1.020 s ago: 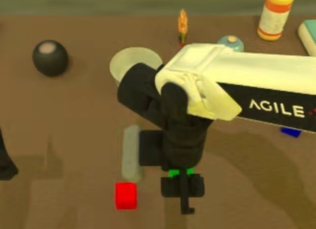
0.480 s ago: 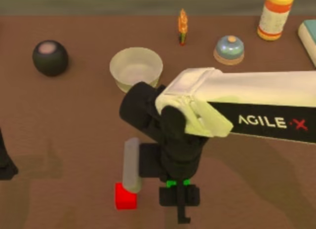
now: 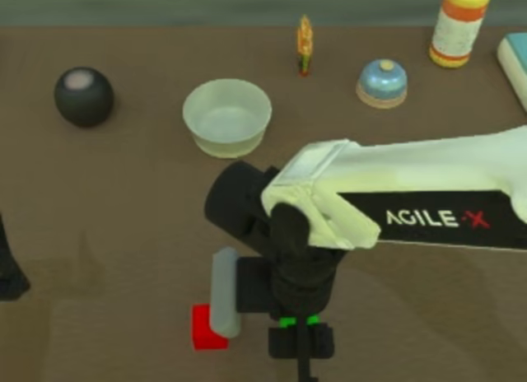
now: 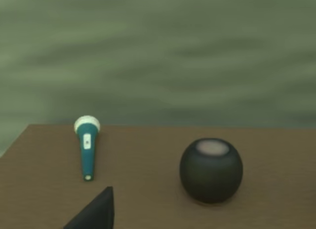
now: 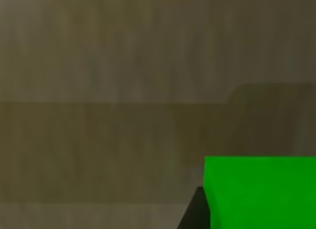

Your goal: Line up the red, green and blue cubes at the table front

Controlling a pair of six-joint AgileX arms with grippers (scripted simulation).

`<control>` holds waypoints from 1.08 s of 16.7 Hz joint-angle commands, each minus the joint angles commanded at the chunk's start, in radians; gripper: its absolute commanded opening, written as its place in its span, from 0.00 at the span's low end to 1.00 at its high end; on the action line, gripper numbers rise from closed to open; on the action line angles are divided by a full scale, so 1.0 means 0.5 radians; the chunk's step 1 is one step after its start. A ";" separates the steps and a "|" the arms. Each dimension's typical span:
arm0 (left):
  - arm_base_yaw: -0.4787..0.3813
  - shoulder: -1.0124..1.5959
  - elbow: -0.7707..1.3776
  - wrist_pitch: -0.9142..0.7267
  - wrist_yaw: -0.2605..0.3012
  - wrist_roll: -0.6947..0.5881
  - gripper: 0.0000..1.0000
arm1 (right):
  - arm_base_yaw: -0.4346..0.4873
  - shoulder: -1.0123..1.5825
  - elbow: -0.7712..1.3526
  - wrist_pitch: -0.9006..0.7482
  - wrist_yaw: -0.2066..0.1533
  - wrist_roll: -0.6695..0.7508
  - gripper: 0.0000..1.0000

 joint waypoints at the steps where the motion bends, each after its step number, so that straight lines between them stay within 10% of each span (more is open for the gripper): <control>1: 0.000 0.000 0.000 0.000 0.000 0.000 1.00 | 0.000 0.000 0.000 0.000 0.000 0.000 0.15; 12: 0.000 0.000 0.000 0.000 0.000 0.000 1.00 | 0.000 0.000 0.000 0.000 0.000 0.000 0.98; 18: 0.000 0.000 0.000 0.000 0.000 0.000 1.00 | 0.000 0.000 0.000 0.000 0.000 0.000 1.00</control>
